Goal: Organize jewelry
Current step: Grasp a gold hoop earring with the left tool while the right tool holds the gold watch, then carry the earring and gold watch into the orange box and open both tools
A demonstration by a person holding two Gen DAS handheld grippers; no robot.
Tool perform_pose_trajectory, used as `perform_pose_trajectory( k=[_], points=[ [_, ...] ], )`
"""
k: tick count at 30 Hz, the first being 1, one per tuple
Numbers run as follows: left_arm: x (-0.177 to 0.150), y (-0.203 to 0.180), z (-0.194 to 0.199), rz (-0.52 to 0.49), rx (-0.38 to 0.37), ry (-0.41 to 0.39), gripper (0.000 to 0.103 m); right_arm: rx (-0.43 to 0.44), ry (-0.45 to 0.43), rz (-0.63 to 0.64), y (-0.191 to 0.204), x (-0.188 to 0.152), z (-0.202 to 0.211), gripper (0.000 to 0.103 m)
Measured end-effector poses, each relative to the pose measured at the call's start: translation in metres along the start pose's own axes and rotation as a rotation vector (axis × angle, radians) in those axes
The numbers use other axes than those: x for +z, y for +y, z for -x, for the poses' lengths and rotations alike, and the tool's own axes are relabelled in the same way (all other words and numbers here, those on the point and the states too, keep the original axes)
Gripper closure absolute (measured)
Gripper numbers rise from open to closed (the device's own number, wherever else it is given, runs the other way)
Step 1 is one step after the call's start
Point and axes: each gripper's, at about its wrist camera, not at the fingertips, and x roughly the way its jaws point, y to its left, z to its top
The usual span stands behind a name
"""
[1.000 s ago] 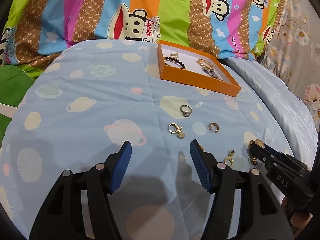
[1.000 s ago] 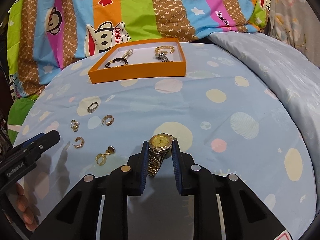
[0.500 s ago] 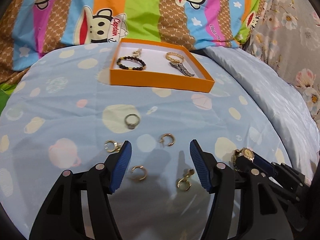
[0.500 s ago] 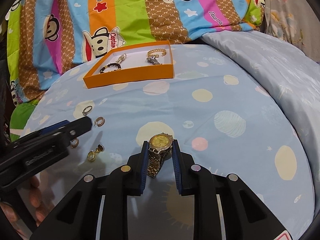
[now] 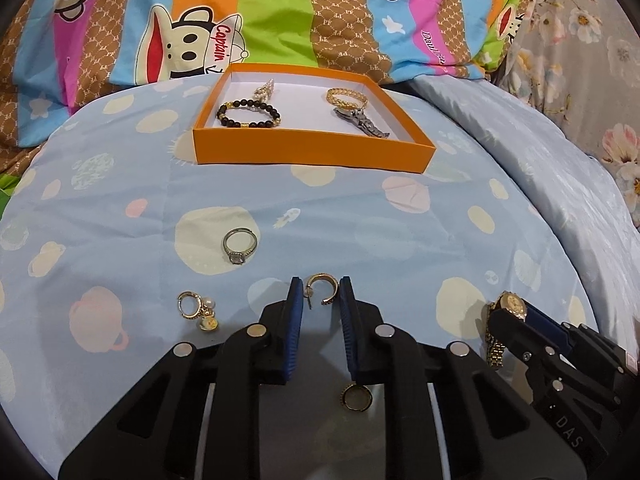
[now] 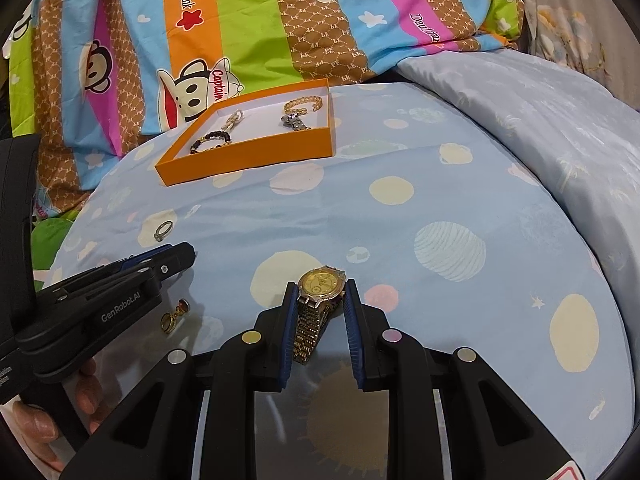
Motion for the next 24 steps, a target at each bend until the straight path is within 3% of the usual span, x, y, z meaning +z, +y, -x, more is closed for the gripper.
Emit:
perform_pose_trajectory(
  k=[14,24],
  points=[
    [0.011,0.016,0.035,0.017,-0.008,-0.068,0.086,0.016,-0.032,0.015,0.01,0.016,0.011,0.082],
    [0.048,0.053,0.049,0.047,0.021,-0.133,0.085,0.05,-0.1,0.045,0.028,0.068,0.004,0.082]
  ],
)
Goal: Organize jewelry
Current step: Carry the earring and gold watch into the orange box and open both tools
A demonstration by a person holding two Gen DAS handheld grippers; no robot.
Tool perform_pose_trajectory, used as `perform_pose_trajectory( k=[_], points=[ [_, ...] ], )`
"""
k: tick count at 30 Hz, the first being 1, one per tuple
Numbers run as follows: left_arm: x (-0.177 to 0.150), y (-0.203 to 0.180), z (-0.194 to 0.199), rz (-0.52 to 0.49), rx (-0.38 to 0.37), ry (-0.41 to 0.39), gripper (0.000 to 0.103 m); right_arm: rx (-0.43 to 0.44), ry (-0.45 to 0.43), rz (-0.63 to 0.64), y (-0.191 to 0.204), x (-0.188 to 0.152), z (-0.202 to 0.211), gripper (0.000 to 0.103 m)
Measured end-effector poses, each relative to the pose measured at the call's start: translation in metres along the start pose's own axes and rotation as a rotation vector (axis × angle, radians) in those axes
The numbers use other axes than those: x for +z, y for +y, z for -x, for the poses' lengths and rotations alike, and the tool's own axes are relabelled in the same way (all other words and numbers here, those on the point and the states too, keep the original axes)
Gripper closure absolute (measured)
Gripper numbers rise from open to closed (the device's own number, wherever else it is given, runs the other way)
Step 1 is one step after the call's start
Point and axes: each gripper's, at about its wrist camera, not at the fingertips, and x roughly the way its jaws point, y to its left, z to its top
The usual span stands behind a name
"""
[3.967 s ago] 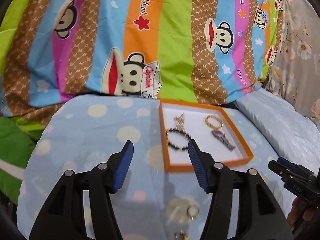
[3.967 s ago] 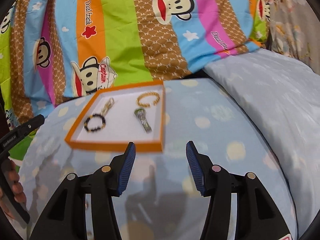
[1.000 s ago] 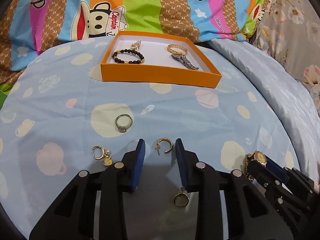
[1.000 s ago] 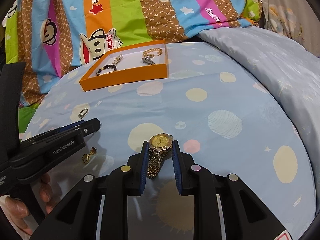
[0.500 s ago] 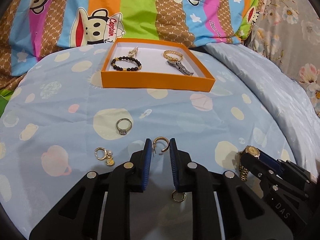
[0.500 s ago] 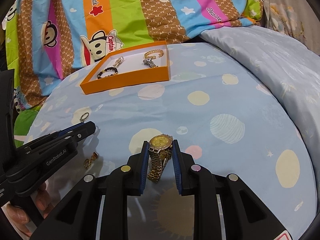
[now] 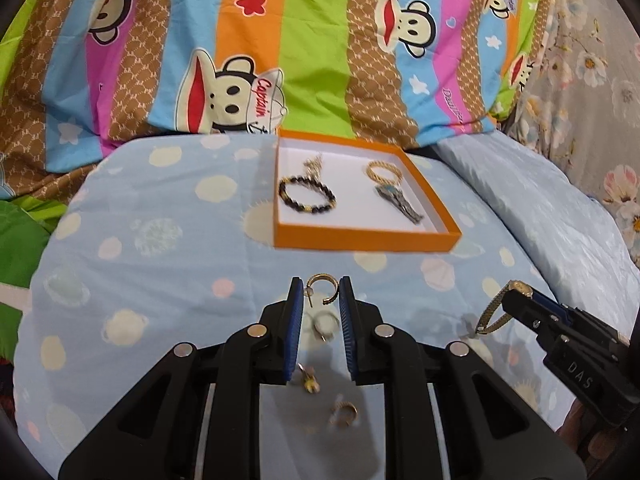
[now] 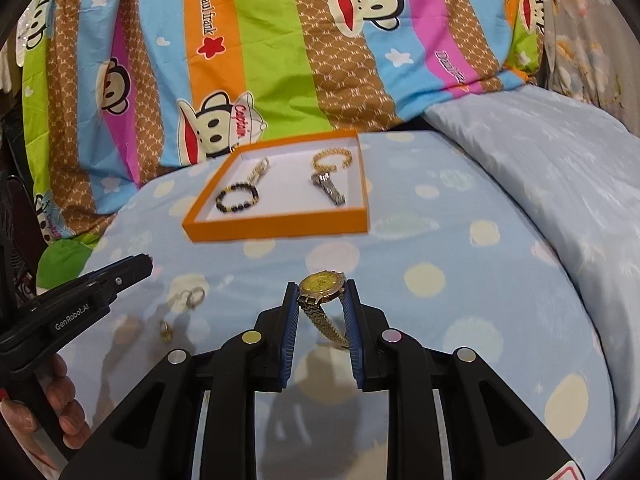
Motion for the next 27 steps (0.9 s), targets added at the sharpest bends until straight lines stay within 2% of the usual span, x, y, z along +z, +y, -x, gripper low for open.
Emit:
perform_pose_trajectory(
  k=[6,13,19,27],
  points=[
    [0.036,0.01,-0.017,-0.001,0.003,-0.032,0.085,0.02,-0.049,0.022,0.008,0.044,-0.024,0.082],
    [0.076,0.002,-0.058,-0.019,-0.017,-0.049,0.085,0.067,-0.041,0.009,0.012,0.092,-0.077,0.082],
    [0.082,-0.005,-0.1,-0.04,-0.017,-0.011,0.085,0.08,0.015,0.012,0.021,0.117,-0.134,0.082],
    [0.078,-0.001,-0.13,-0.038,-0.018,0.033,0.085,0.078,0.075,0.023,0.023,0.119,-0.187,0.081]
  ],
)
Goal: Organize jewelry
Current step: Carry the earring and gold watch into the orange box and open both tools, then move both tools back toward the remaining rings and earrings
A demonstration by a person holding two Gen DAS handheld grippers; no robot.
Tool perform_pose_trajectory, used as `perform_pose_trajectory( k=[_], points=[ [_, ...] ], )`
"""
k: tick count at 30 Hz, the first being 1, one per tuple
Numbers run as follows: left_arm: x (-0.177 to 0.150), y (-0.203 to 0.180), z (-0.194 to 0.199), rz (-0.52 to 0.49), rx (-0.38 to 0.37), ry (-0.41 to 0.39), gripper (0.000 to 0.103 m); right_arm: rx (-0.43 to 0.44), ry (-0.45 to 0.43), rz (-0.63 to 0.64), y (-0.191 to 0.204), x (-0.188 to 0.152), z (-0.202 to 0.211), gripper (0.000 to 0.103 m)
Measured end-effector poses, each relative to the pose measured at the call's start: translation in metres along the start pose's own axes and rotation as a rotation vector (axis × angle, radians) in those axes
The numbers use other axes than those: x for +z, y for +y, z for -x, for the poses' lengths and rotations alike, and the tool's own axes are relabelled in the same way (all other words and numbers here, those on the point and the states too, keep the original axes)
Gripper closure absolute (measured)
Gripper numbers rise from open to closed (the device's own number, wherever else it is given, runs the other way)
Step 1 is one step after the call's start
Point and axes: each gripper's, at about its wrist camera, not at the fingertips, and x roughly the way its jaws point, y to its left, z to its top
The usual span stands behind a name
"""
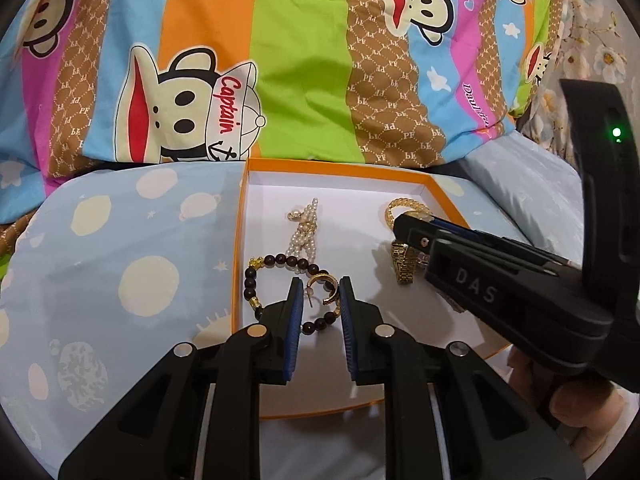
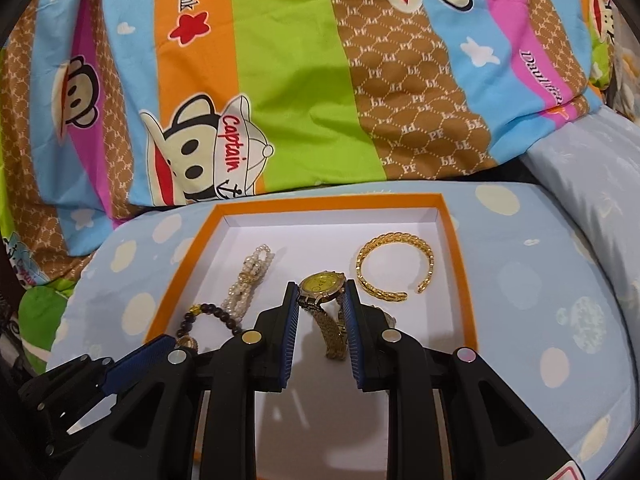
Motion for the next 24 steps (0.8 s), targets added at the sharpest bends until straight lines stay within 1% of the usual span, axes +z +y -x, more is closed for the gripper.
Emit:
perform_pose_trajectory(
  k=[1,5,8,10,14,18,24],
  points=[
    [0.0,0.001,0.0,0.002,-0.002,-0.004,0.085,0.001,-0.006,-0.005,-0.001,0.0,0.0,0.081],
    [-0.001,0.001,0.002,0.008,0.002,-0.024,0.084,-0.008,-0.053,-0.017,-0.005,0.002,0.013,0.072],
    [0.0,0.0,0.005,0.007,0.012,-0.033,0.074,-0.018,-0.081,-0.021,-0.006,0.0,0.031,0.072],
    [0.0,-0.001,0.012,0.007,0.018,-0.048,0.071,-0.026,-0.099,-0.016,-0.007,-0.006,0.047,0.071],
    [0.001,-0.006,0.025,-0.003,0.026,-0.066,0.07,-0.059,-0.128,0.001,-0.008,-0.027,0.081,0.07],
    [-0.007,-0.009,0.045,-0.003,0.021,-0.074,0.07,-0.103,-0.142,0.011,-0.011,-0.054,0.113,0.069],
    [-0.028,-0.01,0.073,0.016,0.019,-0.068,0.07,-0.101,-0.12,-0.017,-0.01,-0.094,0.146,0.068]
  ],
)
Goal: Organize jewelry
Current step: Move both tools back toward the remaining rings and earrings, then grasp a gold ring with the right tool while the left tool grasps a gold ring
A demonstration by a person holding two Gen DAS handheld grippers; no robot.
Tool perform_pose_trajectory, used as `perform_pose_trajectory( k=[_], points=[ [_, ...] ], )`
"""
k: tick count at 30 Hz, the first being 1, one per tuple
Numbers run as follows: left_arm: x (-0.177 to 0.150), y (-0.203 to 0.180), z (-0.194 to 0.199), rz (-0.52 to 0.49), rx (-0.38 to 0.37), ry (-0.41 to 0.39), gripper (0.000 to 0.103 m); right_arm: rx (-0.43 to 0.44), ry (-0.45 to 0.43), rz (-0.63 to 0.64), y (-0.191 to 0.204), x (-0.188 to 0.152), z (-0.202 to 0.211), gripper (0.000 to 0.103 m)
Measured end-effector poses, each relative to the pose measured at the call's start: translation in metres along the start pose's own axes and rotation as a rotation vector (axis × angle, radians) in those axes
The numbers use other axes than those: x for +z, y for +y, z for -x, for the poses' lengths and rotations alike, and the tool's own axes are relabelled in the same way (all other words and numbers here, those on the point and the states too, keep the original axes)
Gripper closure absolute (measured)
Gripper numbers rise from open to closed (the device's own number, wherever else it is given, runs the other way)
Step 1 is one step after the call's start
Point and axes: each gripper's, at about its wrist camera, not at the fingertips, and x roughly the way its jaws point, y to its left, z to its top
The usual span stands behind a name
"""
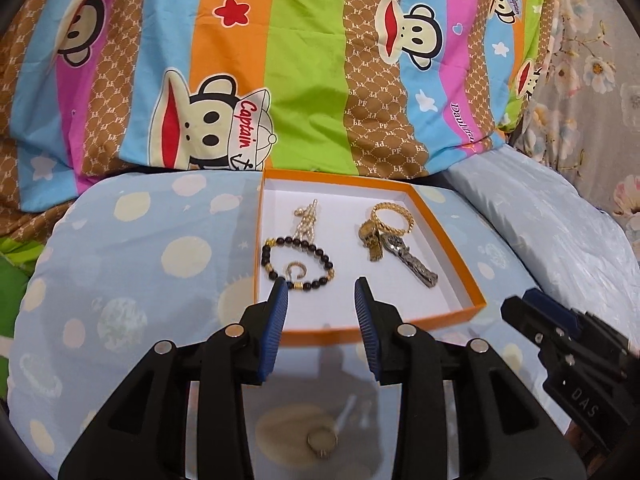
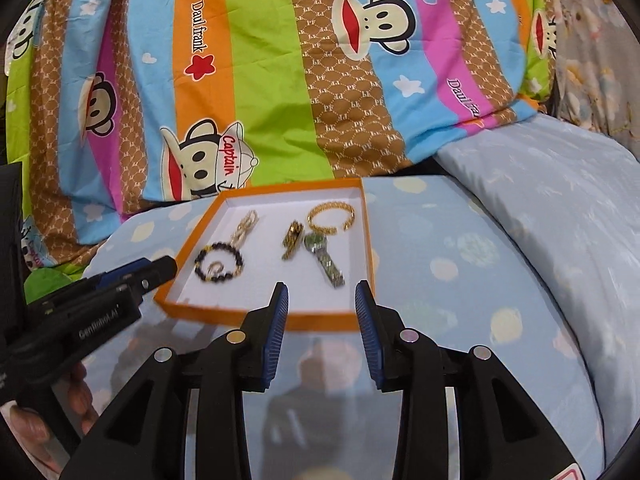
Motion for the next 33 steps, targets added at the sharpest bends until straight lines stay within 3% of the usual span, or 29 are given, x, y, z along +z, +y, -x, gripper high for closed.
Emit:
perform_pose_trajectory(
  k=[7,9,11,20,33],
  points=[
    [-0.027,0.003,0.032,0.003,0.018,0.014,0.068,0.008,0.037,-0.001,0.009,-0.04,0.028,0.065],
    [-0.036,0.006,0.04,0.006,0.024,0.025,0.057,0.009,0.047,0.002,0.011,-0.053,0.034,0.064],
    [-0.046,0.01,0.047,0.02,0.027,0.031,0.053,0.009,0.061,0.008,0.014,-0.064,0.039,0.064],
    [-0.096,0.04,0.064,0.086,0.061,0.099,0.053,0.057,0.141,0.02,0.033,-0.111,0.054,0.064],
    [-0.124,0.052,0.078,0.12,0.062,0.115,0.053,0.096,0.191,0.09,0.074,-0.123,0.039,0.064]
  ],
)
